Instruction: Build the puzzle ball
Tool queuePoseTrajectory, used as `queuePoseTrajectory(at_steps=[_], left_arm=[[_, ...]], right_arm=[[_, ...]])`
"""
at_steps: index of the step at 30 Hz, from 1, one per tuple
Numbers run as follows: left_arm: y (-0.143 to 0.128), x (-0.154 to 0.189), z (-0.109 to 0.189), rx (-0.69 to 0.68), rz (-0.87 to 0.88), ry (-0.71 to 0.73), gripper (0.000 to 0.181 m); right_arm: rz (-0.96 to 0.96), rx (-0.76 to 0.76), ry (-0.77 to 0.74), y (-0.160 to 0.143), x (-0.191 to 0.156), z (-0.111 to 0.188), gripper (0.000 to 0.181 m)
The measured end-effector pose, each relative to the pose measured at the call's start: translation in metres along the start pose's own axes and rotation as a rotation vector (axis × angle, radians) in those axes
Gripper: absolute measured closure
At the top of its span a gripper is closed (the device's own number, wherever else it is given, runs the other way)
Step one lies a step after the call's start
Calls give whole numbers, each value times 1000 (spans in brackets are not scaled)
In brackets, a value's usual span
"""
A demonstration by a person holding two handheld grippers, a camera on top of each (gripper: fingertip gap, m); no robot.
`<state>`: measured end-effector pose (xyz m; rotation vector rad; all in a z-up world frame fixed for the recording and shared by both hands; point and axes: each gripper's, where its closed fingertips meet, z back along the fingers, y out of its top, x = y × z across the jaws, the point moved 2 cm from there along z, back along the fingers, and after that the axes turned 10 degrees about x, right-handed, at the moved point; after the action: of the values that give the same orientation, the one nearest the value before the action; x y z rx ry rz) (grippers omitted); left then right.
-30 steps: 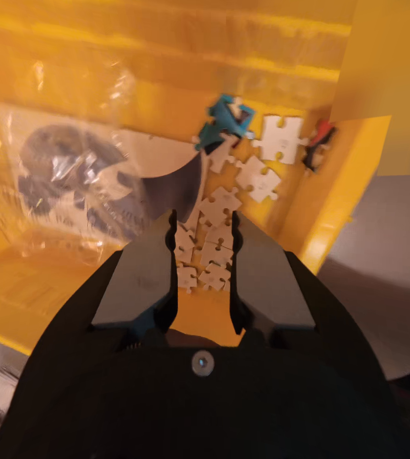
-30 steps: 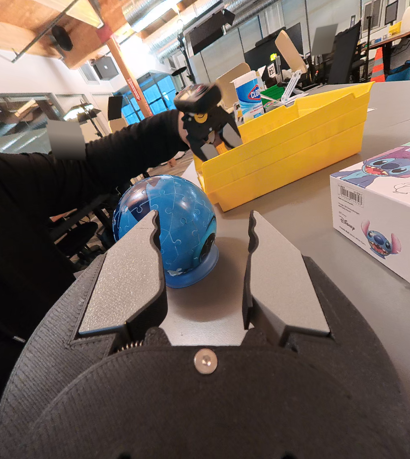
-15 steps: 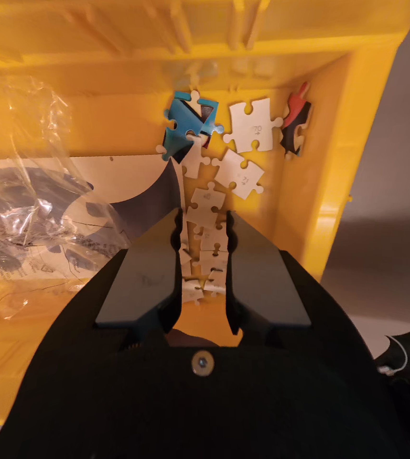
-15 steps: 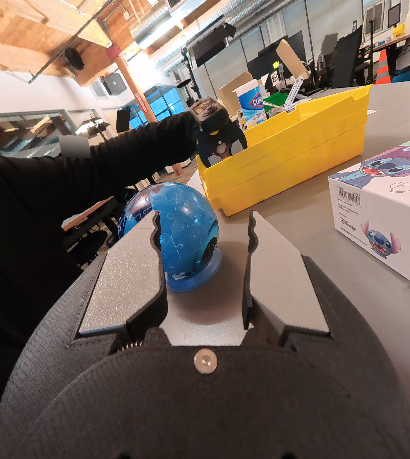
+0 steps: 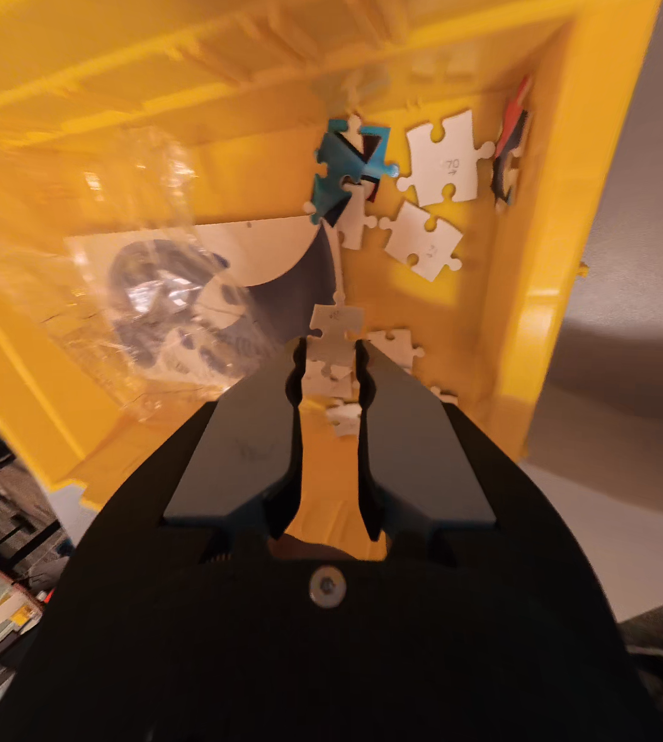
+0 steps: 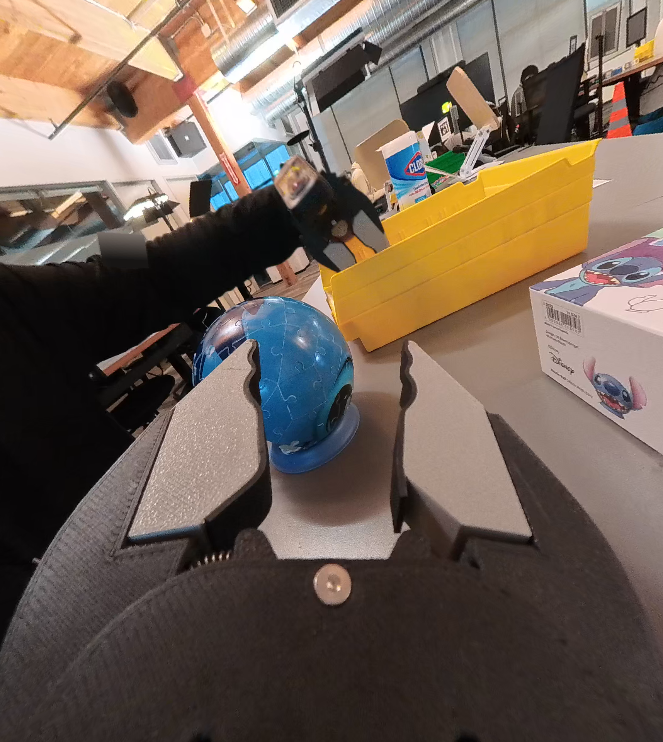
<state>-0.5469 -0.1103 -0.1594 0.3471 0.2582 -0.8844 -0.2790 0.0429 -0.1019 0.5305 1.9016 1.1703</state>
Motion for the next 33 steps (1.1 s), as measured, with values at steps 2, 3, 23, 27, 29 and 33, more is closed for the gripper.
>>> queuePoseTrajectory(at_steps=[2, 3, 23, 27, 29, 33], left_arm=[[10, -9, 23, 40, -5, 71, 158], [18, -13, 36, 61, -17, 108, 158], [312, 97, 170, 508, -268, 713, 158], [341, 131, 171, 560, -259, 710, 158], [348, 145, 165, 561, -253, 703, 158], [354, 165, 148, 551, -230, 681, 158]], right_arm=[[-3, 5, -6, 3, 1, 1, 114], [-5, 1, -9, 6, 1, 1, 113], [42, 17, -80, 48, -156, -5, 123], [4, 60, -112, 34, -165, 21, 130], [-11, 100, -95, 30, -175, 32, 142], [-23, 109, -108, 15, -187, 47, 174]])
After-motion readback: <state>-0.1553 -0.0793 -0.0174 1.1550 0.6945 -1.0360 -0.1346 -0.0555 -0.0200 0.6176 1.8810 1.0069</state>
